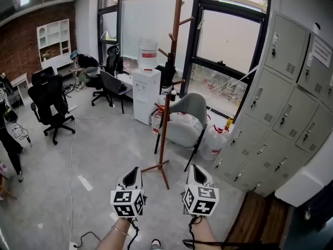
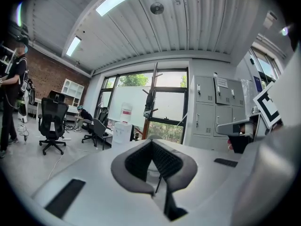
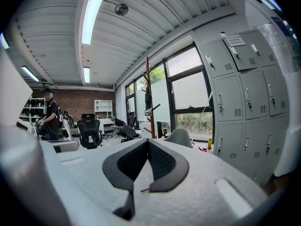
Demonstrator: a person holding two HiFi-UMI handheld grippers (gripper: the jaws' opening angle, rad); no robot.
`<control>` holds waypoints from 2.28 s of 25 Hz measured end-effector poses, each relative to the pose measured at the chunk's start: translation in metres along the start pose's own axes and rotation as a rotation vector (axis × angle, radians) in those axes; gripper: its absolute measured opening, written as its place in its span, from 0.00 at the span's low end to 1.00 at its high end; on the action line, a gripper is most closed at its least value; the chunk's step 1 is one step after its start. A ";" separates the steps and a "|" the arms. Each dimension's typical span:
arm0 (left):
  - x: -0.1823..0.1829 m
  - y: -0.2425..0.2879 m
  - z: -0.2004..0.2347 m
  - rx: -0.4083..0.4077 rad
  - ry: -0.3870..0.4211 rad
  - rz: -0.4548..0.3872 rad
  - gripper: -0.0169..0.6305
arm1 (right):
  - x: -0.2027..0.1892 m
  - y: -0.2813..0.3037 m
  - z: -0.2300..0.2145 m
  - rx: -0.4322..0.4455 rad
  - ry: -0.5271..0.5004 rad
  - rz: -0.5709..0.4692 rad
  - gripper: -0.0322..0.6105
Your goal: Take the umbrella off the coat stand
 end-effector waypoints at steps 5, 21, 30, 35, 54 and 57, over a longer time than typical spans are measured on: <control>-0.004 0.018 0.001 0.008 -0.004 0.006 0.03 | 0.000 0.018 -0.009 0.014 -0.001 0.006 0.06; 0.003 0.110 0.021 -0.004 -0.008 0.003 0.03 | 0.006 0.103 -0.031 0.002 -0.028 0.027 0.06; 0.028 0.197 0.048 -0.054 0.000 -0.014 0.03 | 0.029 0.182 -0.036 -0.035 -0.036 0.008 0.06; 0.040 0.246 0.064 -0.087 -0.011 -0.010 0.03 | 0.043 0.224 -0.038 -0.065 -0.044 0.000 0.06; 0.076 0.393 0.133 -0.161 -0.008 -0.019 0.03 | 0.075 0.367 -0.027 -0.130 -0.046 -0.024 0.06; 0.073 0.405 0.135 -0.158 -0.022 -0.014 0.03 | 0.073 0.376 -0.032 -0.133 -0.052 -0.007 0.06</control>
Point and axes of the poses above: the fingertips, and each gripper's own axes: y forward along the fingers, z to its left, x out of its top, the point moved 2 cm from there along -y, backward along the fingers, and after that the axes turned 5 degrees about -z, right-handed, at the moved point
